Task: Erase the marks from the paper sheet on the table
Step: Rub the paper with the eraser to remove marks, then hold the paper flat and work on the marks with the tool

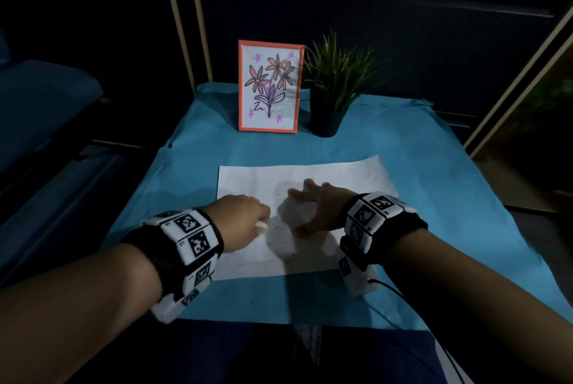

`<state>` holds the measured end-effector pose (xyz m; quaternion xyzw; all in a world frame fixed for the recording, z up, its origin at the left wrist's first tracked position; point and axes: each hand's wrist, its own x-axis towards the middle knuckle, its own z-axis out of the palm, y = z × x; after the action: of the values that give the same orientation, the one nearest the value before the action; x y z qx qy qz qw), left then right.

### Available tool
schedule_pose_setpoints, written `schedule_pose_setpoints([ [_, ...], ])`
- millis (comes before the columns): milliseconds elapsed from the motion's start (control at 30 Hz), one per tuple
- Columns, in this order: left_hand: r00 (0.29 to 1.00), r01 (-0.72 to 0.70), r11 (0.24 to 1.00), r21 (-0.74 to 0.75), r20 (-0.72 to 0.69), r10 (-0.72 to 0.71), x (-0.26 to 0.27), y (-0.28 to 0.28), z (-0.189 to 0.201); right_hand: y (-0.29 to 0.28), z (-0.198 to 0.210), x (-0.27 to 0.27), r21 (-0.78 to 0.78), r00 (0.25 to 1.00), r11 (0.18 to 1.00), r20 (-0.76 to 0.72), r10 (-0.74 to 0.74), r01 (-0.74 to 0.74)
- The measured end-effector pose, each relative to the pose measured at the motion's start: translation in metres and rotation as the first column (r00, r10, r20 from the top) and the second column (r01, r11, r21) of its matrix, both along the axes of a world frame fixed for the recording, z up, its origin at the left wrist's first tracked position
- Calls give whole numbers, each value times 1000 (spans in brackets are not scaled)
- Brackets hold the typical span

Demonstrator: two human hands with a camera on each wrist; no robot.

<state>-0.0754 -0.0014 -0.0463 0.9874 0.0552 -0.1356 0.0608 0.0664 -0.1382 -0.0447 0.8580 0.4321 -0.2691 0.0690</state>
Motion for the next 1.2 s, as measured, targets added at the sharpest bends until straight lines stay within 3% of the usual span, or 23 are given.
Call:
schedule_pose_setpoints([
  [167,998,54,995,86,34,-57,-12,-9,3,0,-1,0,0,1000,1000,3,-13,13],
  [267,996,-11,1000,10,92,10,-8,-4,2,1,-2,1,-3,1000,1000,-2,-30,30],
  [467,999,-3,994,-110,-33,0,-14,-2,-3,1,-1,-1,-9,999,999,-6,-38,37],
  [633,999,-36,995,-94,-6,35,-7,-2,1,1,-4,1,7,999,999,1,-47,47],
  [833,996,58,997,-59,-67,-62,-12,-14,2,0,0,-4,5,1000,1000,14,-15,15],
  [1000,1000,-11,998,-63,-1,11,-4,-11,3,0,-1,-2,6,1000,1000,1,-26,26],
  [1200,994,87,993,-77,-64,-92,-13,-12,3,0,-7,1,40,999,999,5,-32,32],
])
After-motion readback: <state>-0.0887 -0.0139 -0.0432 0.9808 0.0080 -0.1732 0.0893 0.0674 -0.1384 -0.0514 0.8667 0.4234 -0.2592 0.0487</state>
